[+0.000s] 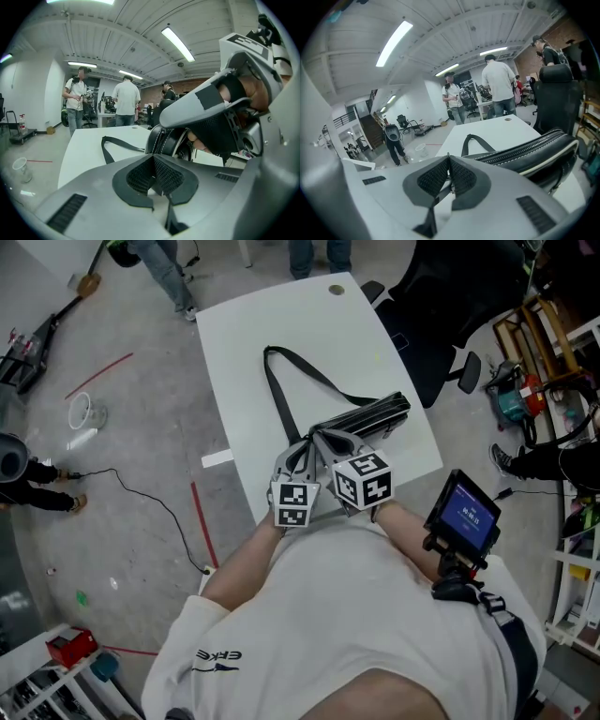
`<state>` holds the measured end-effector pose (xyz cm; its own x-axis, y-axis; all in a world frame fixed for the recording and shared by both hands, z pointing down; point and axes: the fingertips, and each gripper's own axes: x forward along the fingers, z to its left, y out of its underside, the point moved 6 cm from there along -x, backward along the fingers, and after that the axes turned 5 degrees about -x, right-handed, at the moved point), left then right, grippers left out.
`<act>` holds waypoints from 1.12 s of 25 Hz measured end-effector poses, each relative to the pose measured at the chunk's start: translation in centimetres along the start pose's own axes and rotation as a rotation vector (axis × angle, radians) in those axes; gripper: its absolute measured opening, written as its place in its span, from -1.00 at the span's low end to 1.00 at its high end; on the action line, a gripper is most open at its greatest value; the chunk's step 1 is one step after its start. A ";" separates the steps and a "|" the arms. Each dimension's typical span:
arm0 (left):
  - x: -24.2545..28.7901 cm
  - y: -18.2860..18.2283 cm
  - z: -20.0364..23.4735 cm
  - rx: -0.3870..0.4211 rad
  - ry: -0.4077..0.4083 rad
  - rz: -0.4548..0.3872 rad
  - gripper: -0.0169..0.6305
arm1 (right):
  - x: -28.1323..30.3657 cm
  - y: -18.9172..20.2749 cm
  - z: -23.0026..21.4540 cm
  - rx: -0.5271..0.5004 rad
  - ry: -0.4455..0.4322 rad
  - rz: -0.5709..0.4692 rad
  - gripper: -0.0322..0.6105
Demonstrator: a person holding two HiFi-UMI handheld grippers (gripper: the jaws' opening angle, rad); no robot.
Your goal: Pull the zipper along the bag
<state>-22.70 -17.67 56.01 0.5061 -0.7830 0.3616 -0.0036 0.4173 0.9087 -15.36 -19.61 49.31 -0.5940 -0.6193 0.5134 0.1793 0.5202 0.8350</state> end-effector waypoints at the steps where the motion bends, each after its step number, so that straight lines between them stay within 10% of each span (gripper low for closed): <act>1: 0.0 0.0 0.0 0.002 0.003 -0.001 -0.94 | 0.1 0.0 0.1 -0.012 0.003 0.006 -0.86; 28: 1.2 0.6 -0.9 0.030 0.064 -0.020 -0.94 | 1.4 1.4 0.8 -0.338 0.077 0.205 -0.86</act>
<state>-21.35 -17.96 56.83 0.5606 -0.7594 0.3304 -0.0188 0.3872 0.9218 -16.58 -19.23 51.06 -0.4611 -0.5717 0.6786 0.5434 0.4227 0.7253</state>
